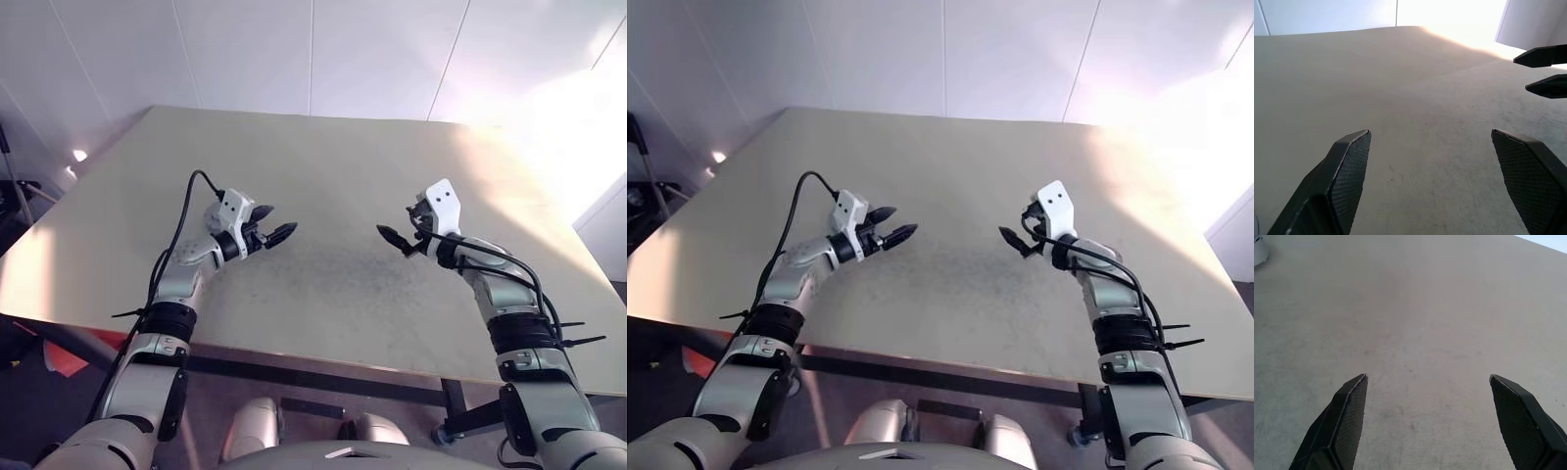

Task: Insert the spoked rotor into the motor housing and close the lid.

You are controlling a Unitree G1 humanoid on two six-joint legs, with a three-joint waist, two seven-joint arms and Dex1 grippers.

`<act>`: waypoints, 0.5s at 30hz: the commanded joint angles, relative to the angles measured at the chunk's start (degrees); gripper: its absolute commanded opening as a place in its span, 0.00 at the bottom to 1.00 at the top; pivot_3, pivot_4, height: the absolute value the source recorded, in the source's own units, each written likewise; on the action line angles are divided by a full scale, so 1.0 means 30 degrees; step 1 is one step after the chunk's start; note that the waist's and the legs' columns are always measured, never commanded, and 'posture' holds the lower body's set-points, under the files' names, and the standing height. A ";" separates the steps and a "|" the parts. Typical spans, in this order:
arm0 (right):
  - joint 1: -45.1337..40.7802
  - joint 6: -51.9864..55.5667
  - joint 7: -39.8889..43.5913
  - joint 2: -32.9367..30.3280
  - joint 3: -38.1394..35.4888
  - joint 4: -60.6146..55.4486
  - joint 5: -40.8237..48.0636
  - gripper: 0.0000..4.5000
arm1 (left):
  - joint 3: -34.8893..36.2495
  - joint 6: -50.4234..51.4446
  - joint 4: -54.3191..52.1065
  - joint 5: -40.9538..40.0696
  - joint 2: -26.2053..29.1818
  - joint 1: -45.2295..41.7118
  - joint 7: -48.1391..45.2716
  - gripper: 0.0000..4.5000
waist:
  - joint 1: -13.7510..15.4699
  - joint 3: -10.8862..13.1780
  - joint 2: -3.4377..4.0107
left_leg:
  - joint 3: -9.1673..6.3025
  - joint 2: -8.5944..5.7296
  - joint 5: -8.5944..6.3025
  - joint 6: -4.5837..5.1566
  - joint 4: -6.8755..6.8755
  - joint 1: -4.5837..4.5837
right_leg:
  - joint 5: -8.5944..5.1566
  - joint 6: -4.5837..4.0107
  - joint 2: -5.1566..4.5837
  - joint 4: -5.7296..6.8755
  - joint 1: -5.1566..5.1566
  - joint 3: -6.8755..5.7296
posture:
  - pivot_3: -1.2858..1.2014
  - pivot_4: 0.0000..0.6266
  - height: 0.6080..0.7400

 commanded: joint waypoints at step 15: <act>-0.0624 -0.0767 -0.0342 0.0046 -0.0151 -0.0077 -0.0111 1.00 | 0.0338 -0.0598 -0.0336 0.0080 0.0072 -0.0733 0.0096 0.92 | -0.0001 0.0000 -0.0001 | 0.0000 0.0000 -0.0001 0.0001 0.0000 0.0000 | 0.0000 0.0000 -0.0001 0.0001 0.0000 -0.0001 | 0.52 0.00 1.00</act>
